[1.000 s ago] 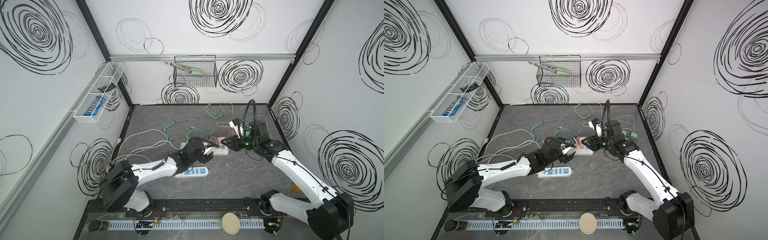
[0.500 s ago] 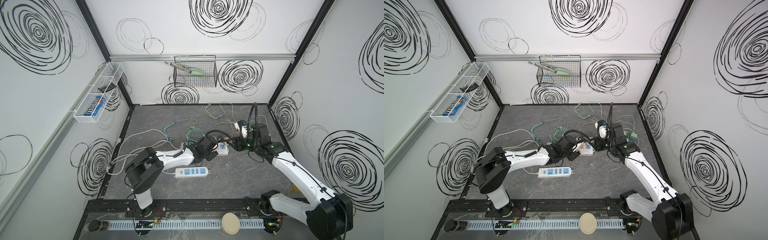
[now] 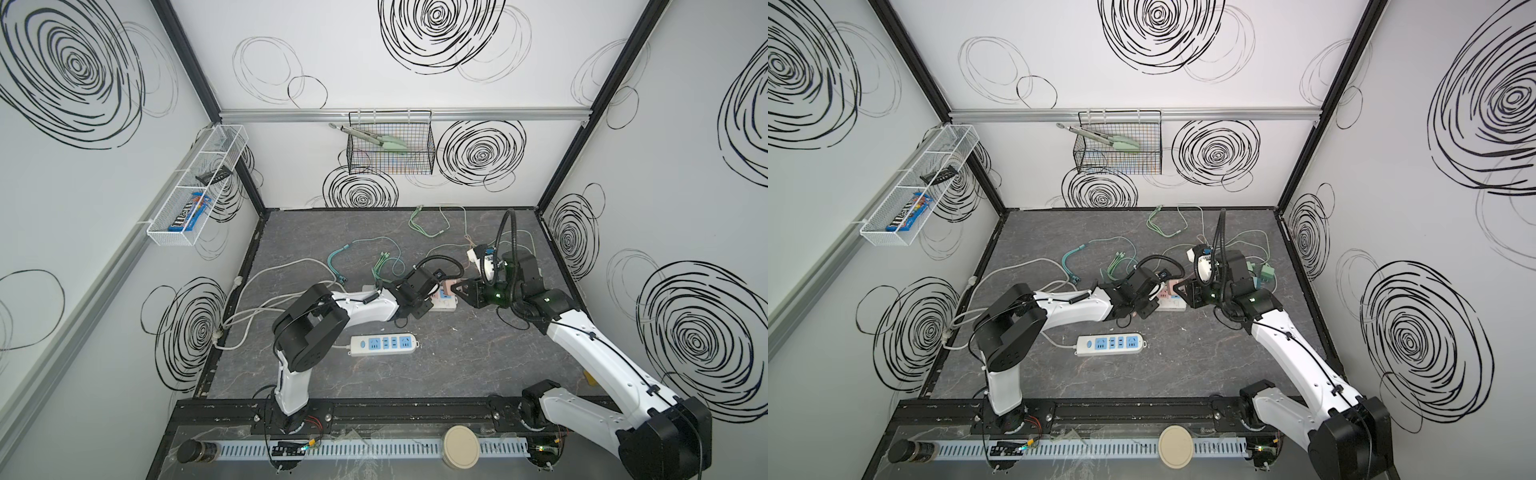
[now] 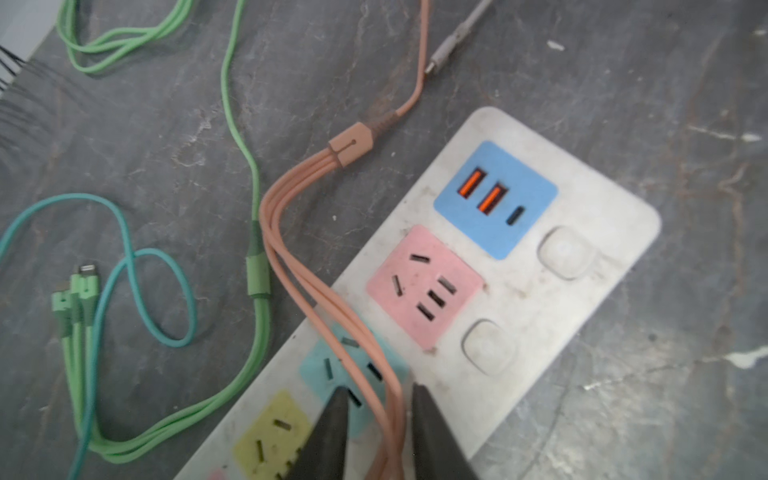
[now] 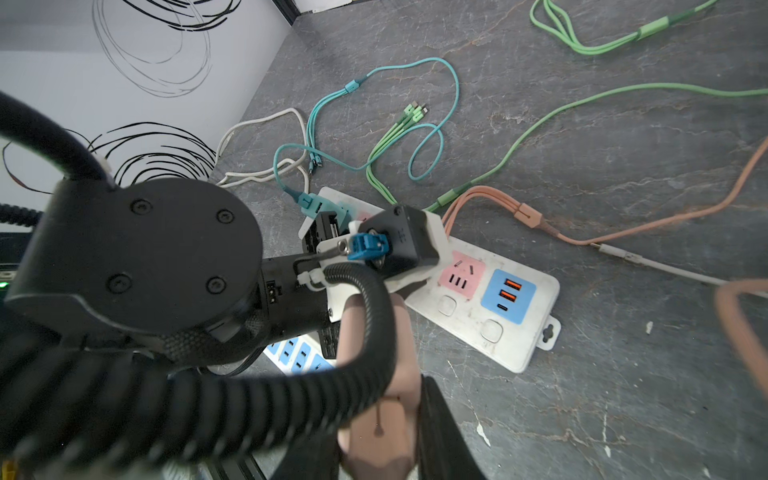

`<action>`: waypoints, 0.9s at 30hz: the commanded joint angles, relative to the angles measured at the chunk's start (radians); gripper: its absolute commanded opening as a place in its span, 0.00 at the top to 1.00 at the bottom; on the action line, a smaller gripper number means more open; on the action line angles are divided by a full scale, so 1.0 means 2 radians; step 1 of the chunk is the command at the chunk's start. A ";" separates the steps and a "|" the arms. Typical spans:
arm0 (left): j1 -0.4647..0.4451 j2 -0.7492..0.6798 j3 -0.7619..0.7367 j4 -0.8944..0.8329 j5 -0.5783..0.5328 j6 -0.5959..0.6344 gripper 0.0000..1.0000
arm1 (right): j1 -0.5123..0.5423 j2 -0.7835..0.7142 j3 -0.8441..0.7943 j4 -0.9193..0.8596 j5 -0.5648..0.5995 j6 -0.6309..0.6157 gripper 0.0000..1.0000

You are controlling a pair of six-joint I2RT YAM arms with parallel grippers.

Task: Insert the plug

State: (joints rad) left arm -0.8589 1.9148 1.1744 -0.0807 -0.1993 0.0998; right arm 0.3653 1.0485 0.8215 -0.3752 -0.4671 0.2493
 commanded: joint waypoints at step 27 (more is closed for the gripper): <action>0.196 -0.175 0.127 0.092 -0.001 -0.106 1.00 | 0.069 0.145 0.069 0.120 -0.040 -0.115 1.00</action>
State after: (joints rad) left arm -0.5423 1.5600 1.3506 0.0353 -0.2268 -0.0387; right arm 0.4656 1.2926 0.8906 -0.1787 -0.5381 0.1432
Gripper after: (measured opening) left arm 0.068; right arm 0.269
